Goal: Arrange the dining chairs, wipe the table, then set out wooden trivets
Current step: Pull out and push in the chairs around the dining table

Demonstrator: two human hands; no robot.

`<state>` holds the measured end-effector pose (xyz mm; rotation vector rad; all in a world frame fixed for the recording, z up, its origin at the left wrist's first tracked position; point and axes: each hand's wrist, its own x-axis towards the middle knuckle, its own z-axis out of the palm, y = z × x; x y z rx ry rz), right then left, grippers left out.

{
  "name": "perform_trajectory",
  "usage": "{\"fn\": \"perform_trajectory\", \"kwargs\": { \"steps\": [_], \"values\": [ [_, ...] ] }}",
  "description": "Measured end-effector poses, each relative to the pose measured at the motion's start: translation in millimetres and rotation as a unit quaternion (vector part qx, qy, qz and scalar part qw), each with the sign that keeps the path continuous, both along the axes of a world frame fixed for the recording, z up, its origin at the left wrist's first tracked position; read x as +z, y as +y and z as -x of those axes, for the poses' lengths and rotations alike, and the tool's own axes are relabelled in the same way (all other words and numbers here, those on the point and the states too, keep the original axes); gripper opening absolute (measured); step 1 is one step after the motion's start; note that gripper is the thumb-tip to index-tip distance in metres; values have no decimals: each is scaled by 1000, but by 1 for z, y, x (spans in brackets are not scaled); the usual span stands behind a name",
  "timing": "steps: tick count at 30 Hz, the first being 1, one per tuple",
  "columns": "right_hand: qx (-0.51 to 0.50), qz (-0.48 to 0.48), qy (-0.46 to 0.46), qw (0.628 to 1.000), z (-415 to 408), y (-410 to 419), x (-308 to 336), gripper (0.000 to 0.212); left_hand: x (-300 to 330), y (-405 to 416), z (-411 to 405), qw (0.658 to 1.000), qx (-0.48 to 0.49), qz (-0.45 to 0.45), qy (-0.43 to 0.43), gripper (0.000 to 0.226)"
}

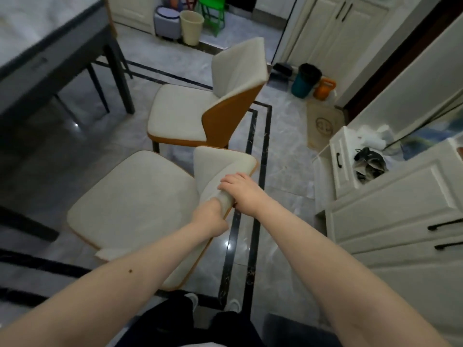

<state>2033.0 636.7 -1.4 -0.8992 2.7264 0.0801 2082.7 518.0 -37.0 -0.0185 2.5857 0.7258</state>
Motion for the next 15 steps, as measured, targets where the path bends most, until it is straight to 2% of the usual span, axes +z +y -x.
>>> {"fn": "perform_trajectory", "kwargs": {
  "steps": [3,7,12,15],
  "values": [
    [46,-2,-29,999,16,4,-4,53,-1,2,-2,999,32,1,-8,51],
    [89,-16,-31,995,25,7,-10,54,-1,7,-8,997,78,28,-2,43],
    [122,-26,16,992,19,7,-16,46,4,19,-29,978,167,125,22,43],
    [104,-5,34,994,13,7,-19,40,9,15,-46,971,157,180,10,45]
  ]
}}
